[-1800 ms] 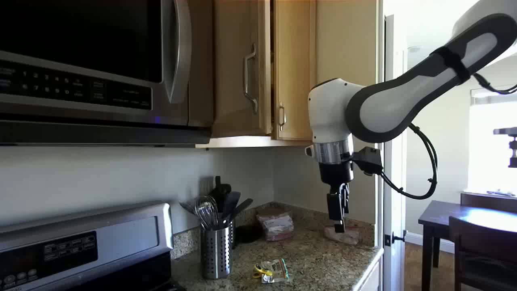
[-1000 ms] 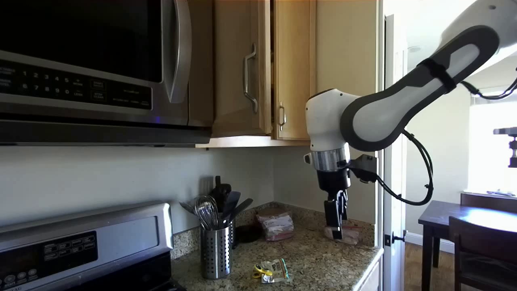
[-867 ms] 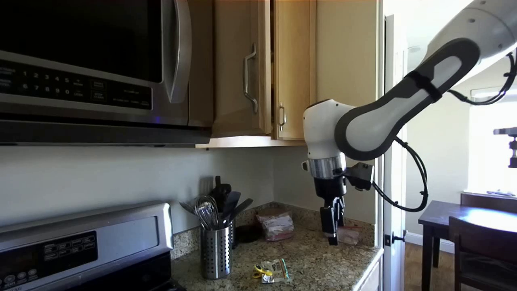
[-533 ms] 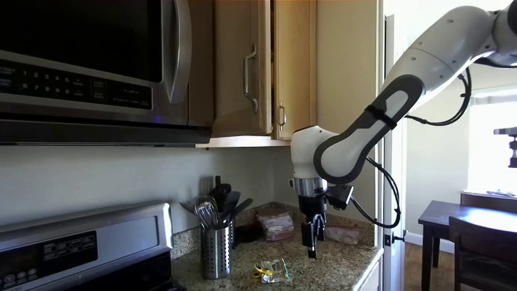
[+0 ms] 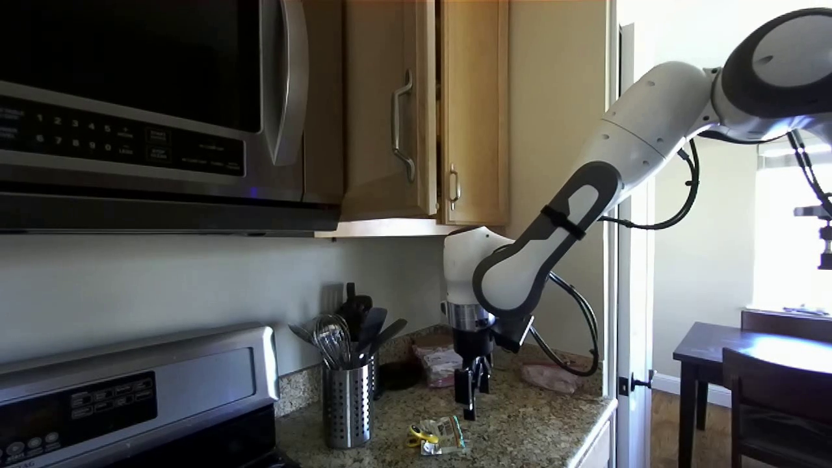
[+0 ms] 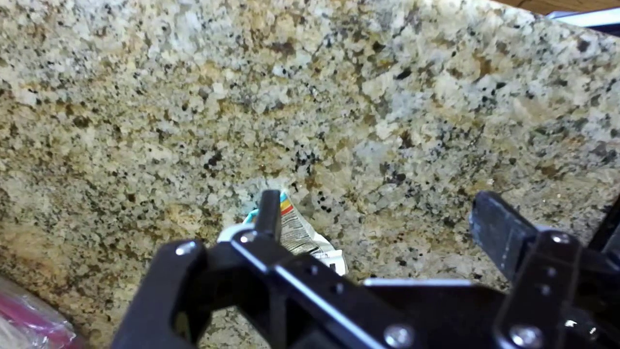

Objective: Pick up the sachet from the countertop and put it in the open cabinet then close the door

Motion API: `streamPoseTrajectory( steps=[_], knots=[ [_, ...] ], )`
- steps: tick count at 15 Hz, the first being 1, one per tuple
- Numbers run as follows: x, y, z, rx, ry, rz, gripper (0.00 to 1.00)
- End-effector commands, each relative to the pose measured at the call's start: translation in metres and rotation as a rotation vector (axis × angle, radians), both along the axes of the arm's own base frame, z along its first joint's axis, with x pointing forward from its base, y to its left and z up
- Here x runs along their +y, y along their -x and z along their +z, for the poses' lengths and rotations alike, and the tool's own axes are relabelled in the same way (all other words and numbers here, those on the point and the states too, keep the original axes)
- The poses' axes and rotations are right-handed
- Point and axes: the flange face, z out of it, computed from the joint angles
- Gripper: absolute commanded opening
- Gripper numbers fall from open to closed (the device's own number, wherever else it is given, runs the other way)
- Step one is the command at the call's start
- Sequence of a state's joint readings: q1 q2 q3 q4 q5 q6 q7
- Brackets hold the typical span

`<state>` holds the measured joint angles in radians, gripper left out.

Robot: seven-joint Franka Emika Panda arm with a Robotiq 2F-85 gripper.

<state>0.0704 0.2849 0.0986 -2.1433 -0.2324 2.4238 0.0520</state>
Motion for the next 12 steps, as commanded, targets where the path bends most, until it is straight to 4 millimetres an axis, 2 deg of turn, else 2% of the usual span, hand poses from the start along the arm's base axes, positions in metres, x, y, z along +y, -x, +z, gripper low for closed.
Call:
streamPoseTrajectory(
  steps=[1, 6, 12],
  knots=[
    [0.0, -0.002, 0.0, 0.0, 0.0, 0.0, 1.0],
    [0.002, -0.002, 0.001, -0.003, 0.0, 0.003, 1.0],
    [-0.014, -0.029, -0.022, -0.014, 0.024, -0.024, 1.0]
  ],
)
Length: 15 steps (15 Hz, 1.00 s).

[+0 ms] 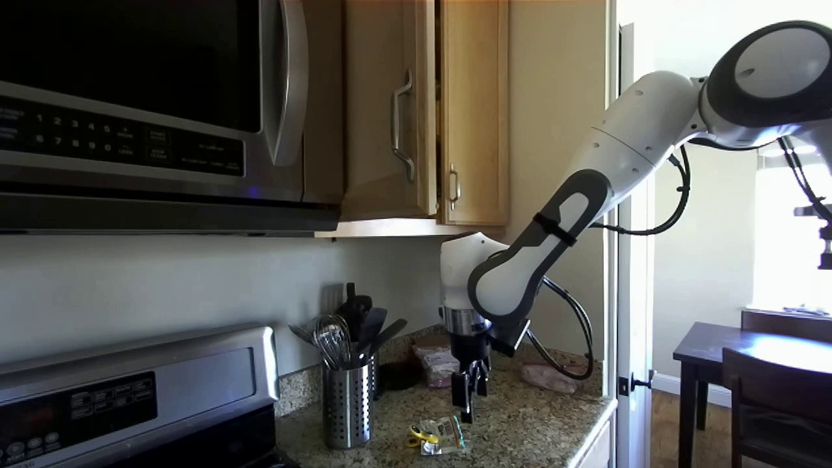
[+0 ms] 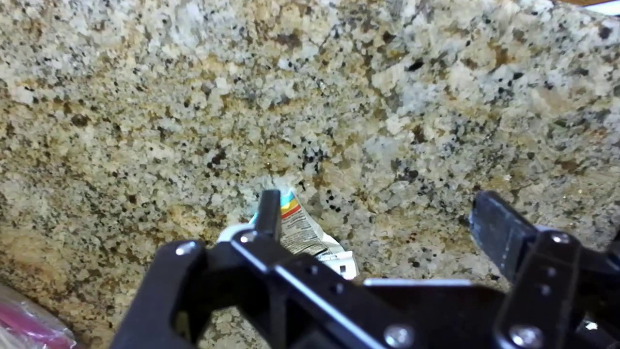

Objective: Pick up the sachet from the countertop and put it in the open cabinet then close the door

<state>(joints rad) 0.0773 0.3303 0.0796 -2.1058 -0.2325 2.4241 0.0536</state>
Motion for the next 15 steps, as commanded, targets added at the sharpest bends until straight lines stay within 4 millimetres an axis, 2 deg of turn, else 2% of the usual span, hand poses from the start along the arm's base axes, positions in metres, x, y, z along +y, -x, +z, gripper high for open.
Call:
streamPoseTrajectory(
  steps=[1, 6, 15],
  knots=[
    [-0.013, -0.025, -0.015, -0.035, 0.018, -0.007, 1.0],
    [-0.032, -0.06, -0.031, -0.101, 0.032, 0.003, 1.0],
    [-0.052, -0.108, -0.091, -0.103, 0.023, 0.082, 1.0]
  ],
)
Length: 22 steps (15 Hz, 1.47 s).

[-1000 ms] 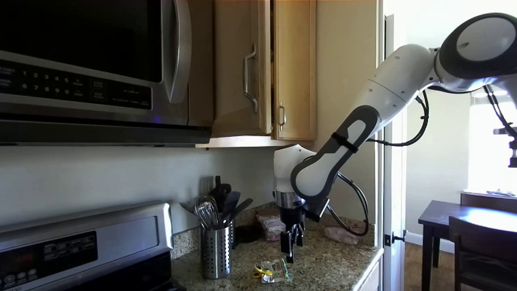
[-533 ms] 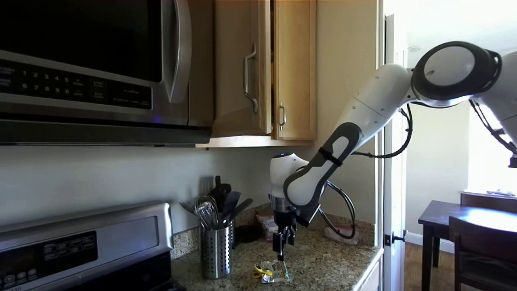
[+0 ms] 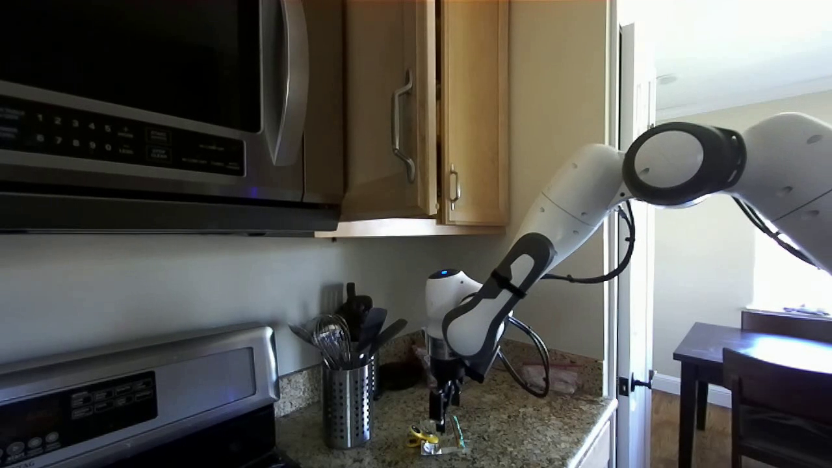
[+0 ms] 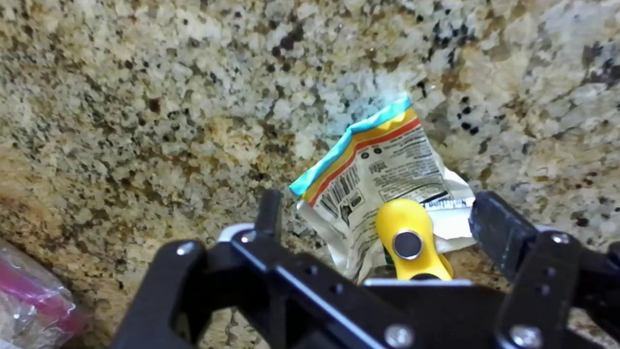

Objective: Pick up the sachet from the countertop and put it in the open cabinet then close the door

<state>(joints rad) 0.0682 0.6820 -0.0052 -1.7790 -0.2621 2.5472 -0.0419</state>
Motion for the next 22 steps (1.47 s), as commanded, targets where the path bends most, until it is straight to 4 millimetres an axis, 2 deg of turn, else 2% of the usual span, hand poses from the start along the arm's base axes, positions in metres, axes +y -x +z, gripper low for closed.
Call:
streamPoseTrajectory(
  steps=[1, 7, 8, 10, 18, 22],
  knots=[
    [-0.01, -0.021, -0.018, -0.023, 0.01, 0.049, 1.0],
    [-0.017, -0.037, -0.042, -0.012, 0.021, 0.091, 1.0],
    [-0.017, -0.038, -0.044, -0.009, 0.017, 0.098, 0.75],
    [-0.015, -0.039, -0.048, -0.003, 0.01, 0.111, 0.67],
    [-0.015, -0.037, -0.031, -0.029, 0.016, 0.101, 0.13],
    [-0.012, -0.026, -0.025, -0.012, 0.006, 0.082, 0.04]
  ],
)
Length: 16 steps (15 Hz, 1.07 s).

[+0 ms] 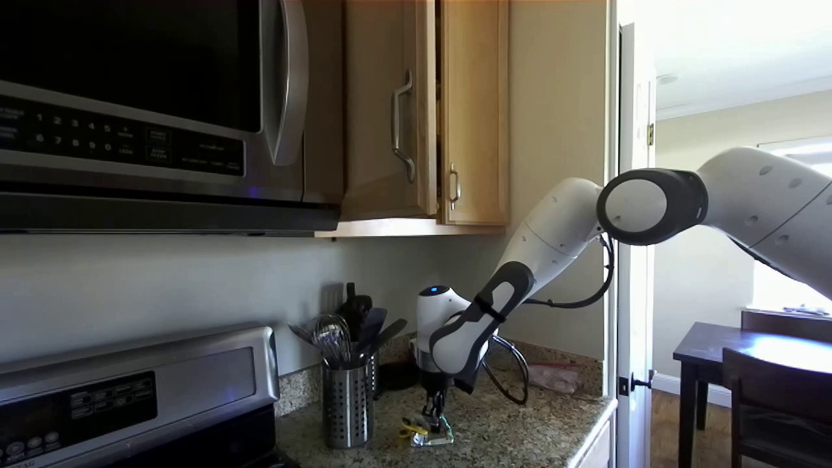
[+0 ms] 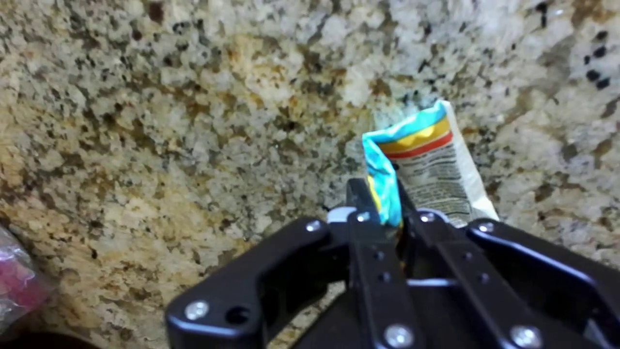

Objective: Pick up the sachet from the countertop and put it in the open cabinet then close the door

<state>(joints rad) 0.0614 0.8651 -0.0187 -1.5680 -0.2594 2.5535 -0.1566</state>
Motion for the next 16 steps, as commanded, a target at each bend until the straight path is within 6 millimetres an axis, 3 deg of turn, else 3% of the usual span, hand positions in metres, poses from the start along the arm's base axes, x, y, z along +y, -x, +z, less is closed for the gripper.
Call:
streamPoseTrajectory(
  steps=[1, 6, 16],
  knots=[
    [-0.001, 0.019, 0.017, 0.01, -0.016, -0.019, 0.03],
    [0.008, 0.046, 0.047, 0.008, -0.028, -0.025, 0.08],
    [0.019, 0.096, 0.164, -0.086, -0.044, -0.066, 0.07]
  ],
)
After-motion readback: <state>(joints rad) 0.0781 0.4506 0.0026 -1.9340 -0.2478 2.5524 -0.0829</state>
